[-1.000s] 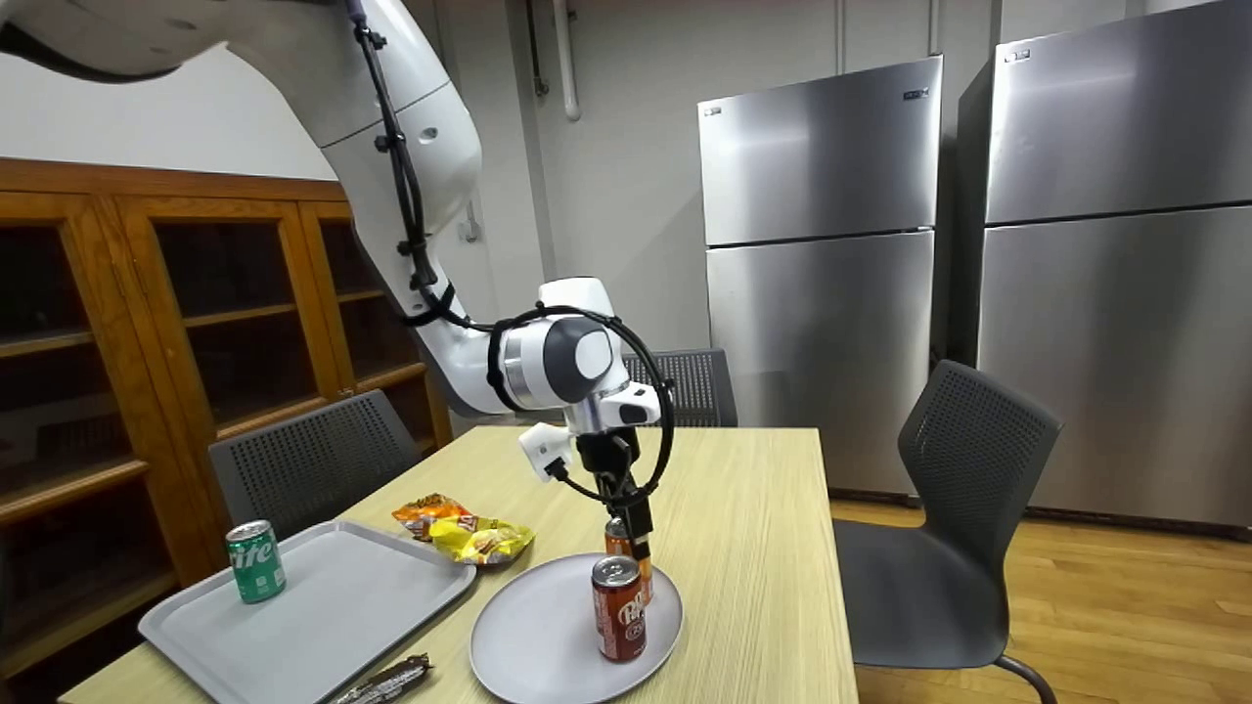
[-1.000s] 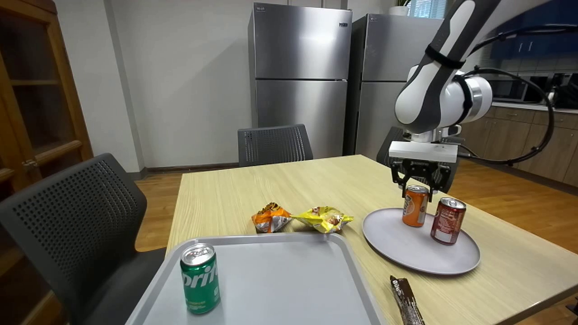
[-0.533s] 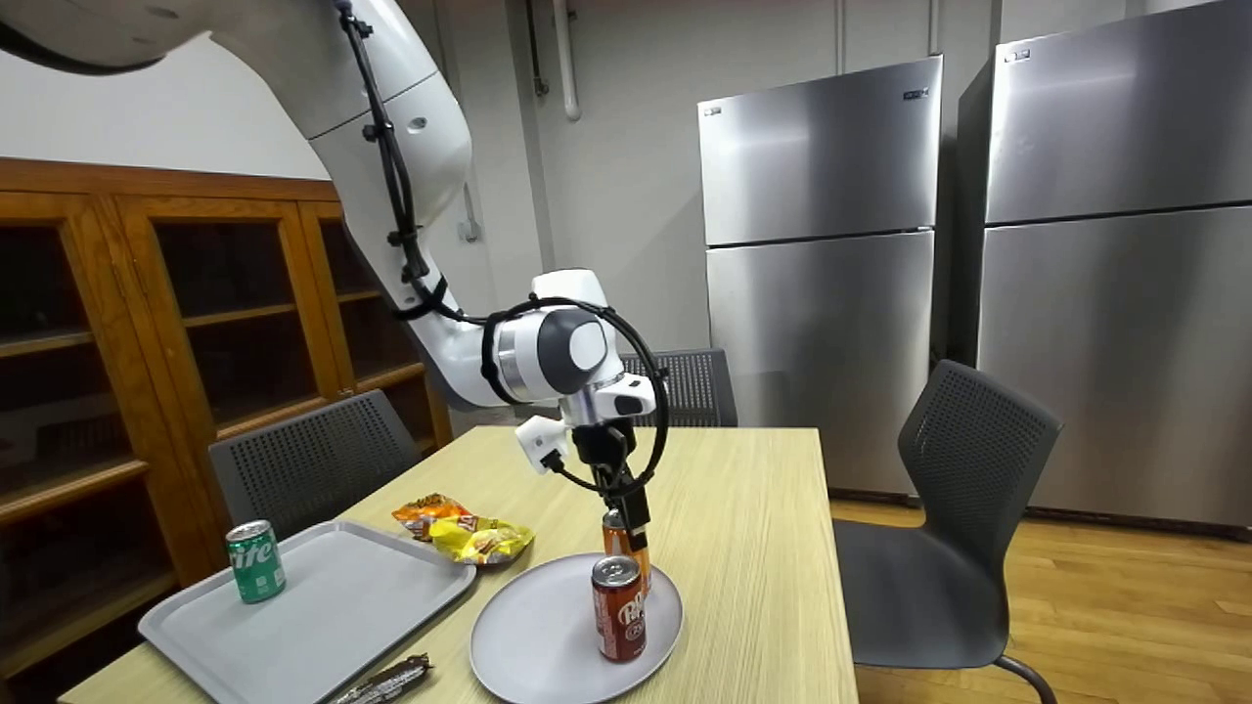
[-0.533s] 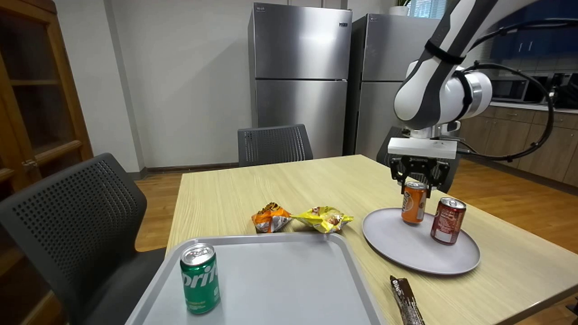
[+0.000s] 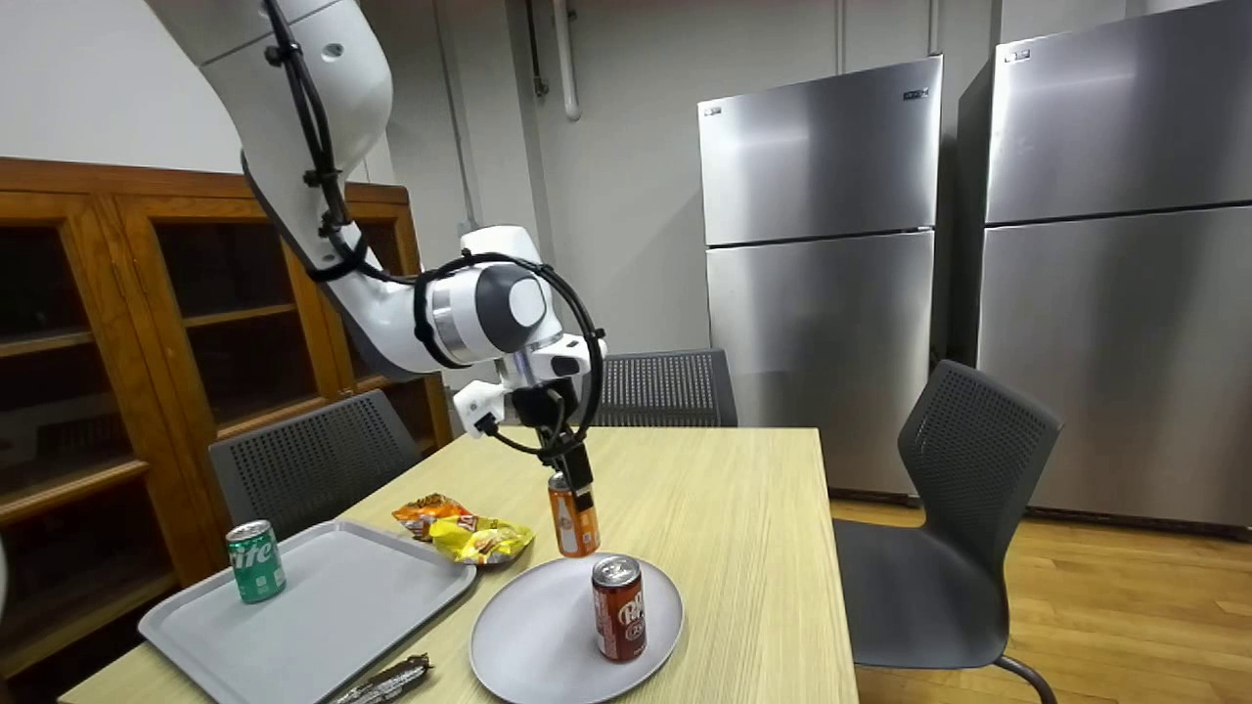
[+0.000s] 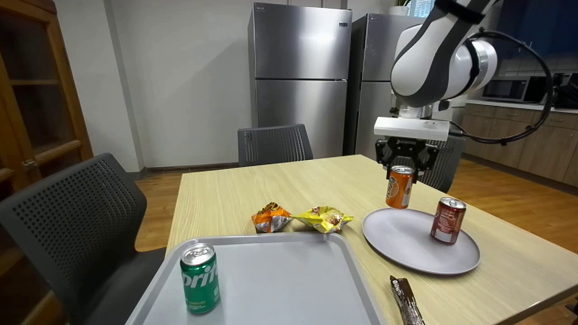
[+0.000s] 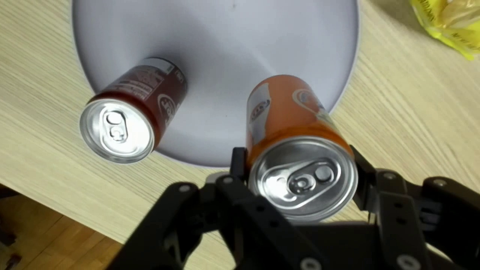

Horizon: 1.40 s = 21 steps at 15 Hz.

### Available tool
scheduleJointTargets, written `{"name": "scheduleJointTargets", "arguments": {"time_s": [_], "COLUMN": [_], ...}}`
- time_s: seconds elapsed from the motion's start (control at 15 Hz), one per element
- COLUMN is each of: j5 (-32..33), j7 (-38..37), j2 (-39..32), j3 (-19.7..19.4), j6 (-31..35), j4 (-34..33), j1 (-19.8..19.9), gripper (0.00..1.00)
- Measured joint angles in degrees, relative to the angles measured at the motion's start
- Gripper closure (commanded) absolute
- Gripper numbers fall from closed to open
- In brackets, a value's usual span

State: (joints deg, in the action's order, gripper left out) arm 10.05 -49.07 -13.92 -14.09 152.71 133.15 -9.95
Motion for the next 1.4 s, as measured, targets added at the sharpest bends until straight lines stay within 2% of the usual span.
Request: {"name": "scheduleJointTargets", "arguments": {"time_s": [0.27,0.6,1.0,1.4], "j5": [4.30,4.94,4.05,1.59], "j7": [-5.51,-9.51,-10.70,-10.69], "j2": [5.53,9.37,9.45,6.72], "j3": [3.20,11.47,19.98,24.44], "j6": [-1.04,-3.50,-5.08,-5.55], "j4": [3.57,5.11,4.67,2.09], "j1": [-2.31,-2.96,-4.64,-7.11], "gripper": [0.62,0.62,0.62,0.62]}}
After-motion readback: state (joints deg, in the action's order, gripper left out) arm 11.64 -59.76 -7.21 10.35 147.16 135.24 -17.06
